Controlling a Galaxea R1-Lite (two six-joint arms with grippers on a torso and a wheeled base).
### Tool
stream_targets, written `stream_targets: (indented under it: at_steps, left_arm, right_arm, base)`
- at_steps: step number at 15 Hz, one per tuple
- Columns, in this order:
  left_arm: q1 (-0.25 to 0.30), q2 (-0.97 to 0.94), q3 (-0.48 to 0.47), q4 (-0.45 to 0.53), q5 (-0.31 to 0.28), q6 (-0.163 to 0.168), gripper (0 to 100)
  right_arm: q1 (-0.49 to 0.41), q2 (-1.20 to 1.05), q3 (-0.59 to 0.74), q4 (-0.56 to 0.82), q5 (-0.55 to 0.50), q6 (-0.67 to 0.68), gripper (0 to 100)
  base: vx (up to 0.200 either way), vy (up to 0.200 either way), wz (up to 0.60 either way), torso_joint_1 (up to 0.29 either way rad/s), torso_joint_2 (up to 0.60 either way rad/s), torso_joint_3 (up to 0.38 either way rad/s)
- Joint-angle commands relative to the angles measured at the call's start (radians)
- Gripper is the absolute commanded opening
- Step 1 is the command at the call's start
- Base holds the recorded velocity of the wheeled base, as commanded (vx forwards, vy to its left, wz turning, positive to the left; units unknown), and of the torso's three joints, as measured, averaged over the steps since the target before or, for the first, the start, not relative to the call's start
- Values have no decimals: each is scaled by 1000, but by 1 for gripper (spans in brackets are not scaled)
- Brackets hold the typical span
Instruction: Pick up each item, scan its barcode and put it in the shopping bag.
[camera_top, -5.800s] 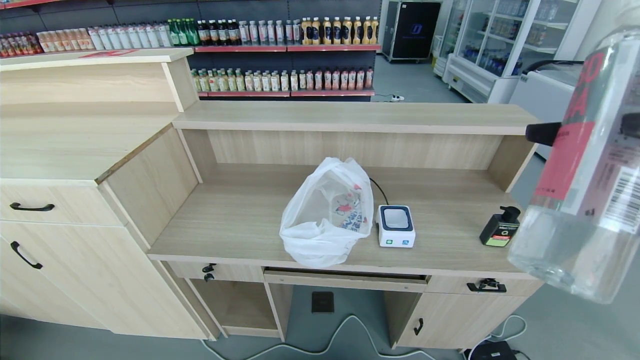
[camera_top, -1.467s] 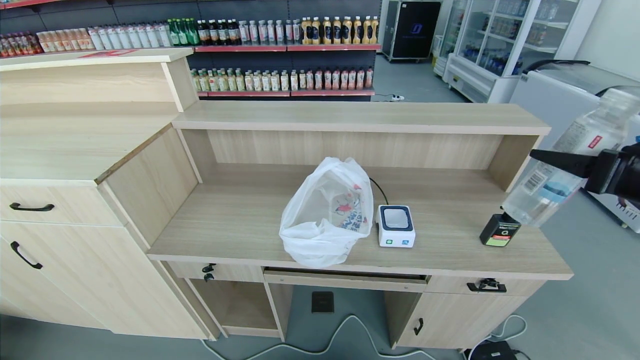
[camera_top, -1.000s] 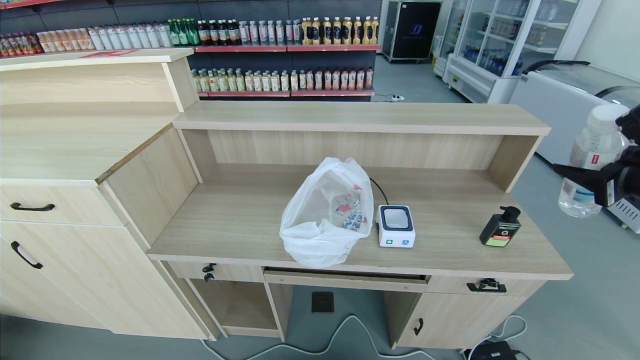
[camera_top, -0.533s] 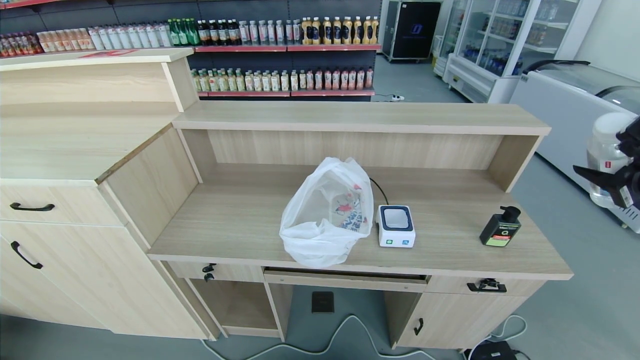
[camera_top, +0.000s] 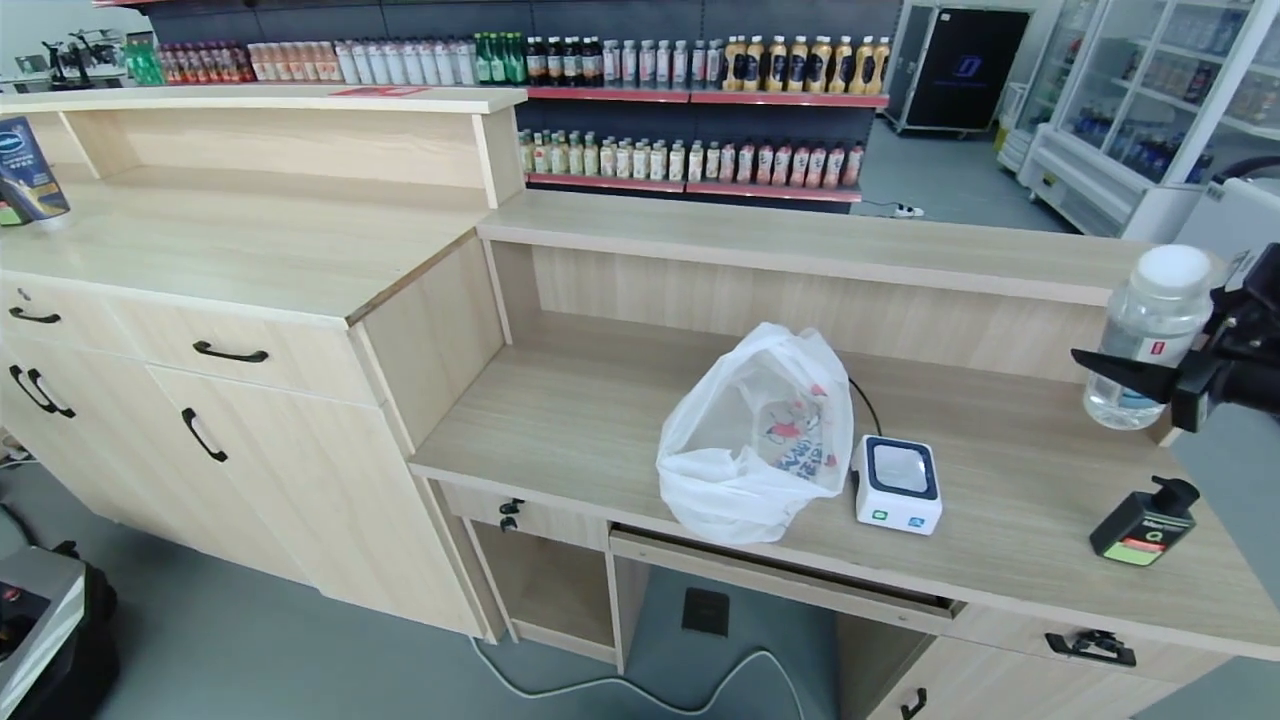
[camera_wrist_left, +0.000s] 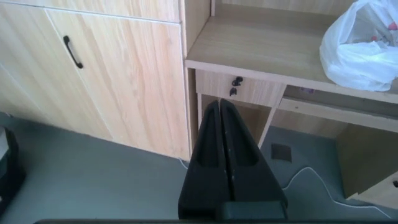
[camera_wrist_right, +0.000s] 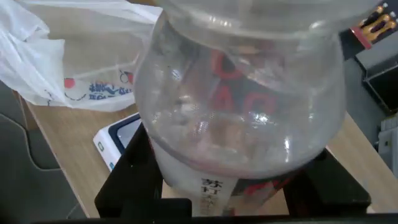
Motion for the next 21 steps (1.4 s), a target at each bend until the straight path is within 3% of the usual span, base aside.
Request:
stream_targets:
  at_steps: [1, 7, 14, 21]
  left_arm:
    - [-1, 0, 0, 0, 0, 0, 0]
    - [-1, 0, 0, 0, 0, 0, 0]
    - [-1, 0, 0, 0, 0, 0, 0]
    - [-1, 0, 0, 0, 0, 0, 0]
  right_arm:
    - [0, 110, -68, -6, -27, -4, 0]
    - [57, 334, -240, -15, 48, -30, 0]
    - [90, 498, -271, -65, 174, -166, 0]
    - [115, 589, -311, -92, 197, -263, 0]
  base:
    - [0, 0, 0, 0, 0, 0]
    - [0, 0, 0, 0, 0, 0]
    - [0, 0, 0, 0, 0, 0]
    - [0, 0, 0, 0, 0, 0]
